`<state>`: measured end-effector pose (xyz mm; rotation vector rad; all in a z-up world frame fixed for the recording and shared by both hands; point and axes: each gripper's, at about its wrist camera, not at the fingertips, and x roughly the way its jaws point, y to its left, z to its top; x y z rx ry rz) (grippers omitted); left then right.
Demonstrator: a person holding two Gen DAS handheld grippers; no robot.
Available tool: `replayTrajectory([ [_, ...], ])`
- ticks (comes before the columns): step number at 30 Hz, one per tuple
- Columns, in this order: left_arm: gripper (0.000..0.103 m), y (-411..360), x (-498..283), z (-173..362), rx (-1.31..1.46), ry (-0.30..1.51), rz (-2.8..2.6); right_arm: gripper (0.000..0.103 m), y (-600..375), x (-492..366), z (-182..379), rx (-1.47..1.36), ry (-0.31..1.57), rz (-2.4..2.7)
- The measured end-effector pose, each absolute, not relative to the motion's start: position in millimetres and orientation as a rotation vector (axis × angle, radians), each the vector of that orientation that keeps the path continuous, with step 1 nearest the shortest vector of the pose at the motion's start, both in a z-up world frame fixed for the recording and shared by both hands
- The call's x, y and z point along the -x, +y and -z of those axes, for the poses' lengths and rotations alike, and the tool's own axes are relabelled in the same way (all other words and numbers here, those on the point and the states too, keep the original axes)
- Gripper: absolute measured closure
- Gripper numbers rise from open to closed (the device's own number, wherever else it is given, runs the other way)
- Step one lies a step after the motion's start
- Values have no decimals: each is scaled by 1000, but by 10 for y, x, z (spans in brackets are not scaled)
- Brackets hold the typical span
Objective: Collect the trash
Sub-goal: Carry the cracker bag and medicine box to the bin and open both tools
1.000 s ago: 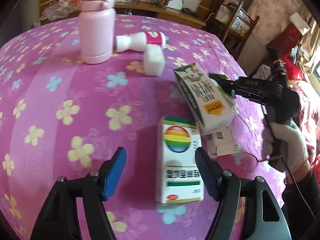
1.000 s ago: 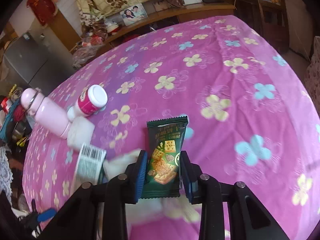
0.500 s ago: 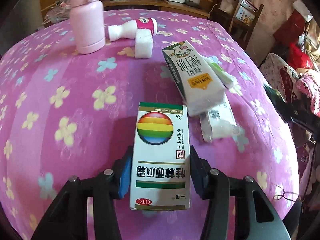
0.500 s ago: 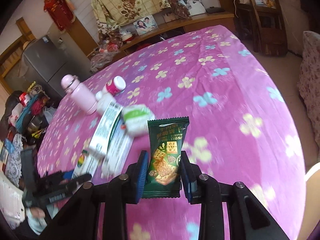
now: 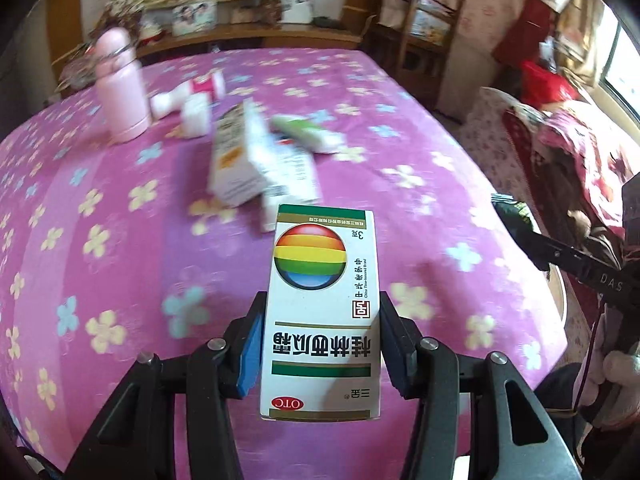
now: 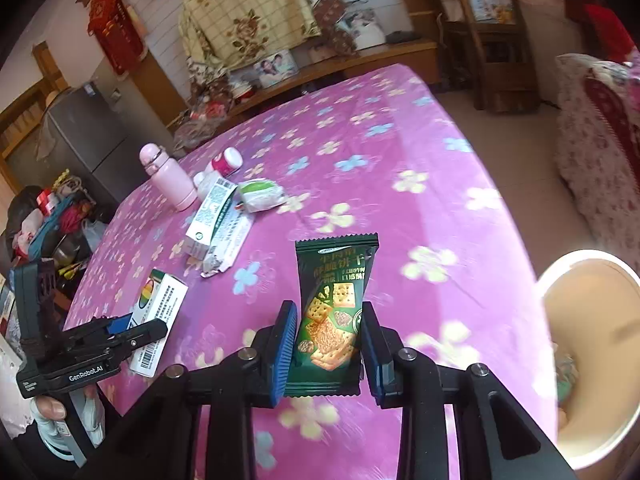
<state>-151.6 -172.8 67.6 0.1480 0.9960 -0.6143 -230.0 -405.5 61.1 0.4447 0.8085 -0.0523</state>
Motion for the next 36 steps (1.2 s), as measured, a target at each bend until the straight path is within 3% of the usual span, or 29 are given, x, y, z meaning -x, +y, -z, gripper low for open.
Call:
replayTrajectory([
  [36, 50, -4050, 2468, -706, -336, 959, 933, 69, -5585, 3883, -378, -643, 760, 418],
])
